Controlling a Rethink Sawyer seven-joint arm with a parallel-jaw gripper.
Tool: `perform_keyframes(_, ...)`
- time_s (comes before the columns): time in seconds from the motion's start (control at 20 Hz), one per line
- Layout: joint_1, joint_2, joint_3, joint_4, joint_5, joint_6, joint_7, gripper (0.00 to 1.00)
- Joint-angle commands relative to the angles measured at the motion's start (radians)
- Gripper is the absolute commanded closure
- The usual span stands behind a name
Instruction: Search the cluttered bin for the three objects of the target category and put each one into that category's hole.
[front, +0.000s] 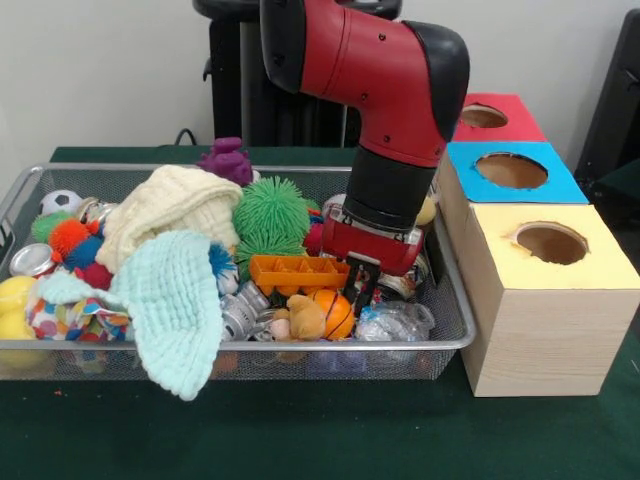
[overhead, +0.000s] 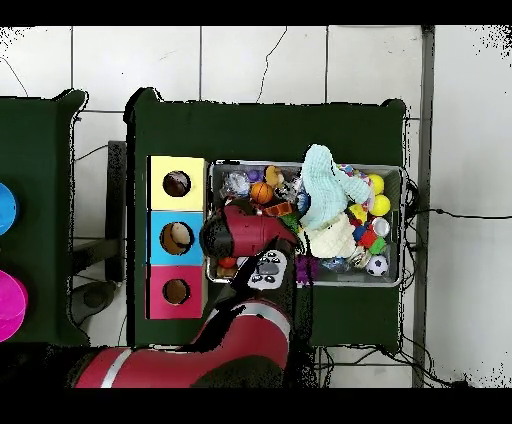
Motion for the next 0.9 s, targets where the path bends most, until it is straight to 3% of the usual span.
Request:
perform_keyframes(0.05,-0.150,-0.034,0.146,-0.047,0.043,0.301,0.014,1.00)
perform_keyframes(0.15,-0.197,-0.116,0.211,-0.003,0.048,0.377,-0.020,1.00)
perform_keyframes(0.6,-0.312,-0.235,0.356,0.099,0.020,0.399,-0.042,1.00)
perform_keyframes(0.9,-0.311,-0.316,0.368,0.118,0.005,0.479,-0.031,1.00)
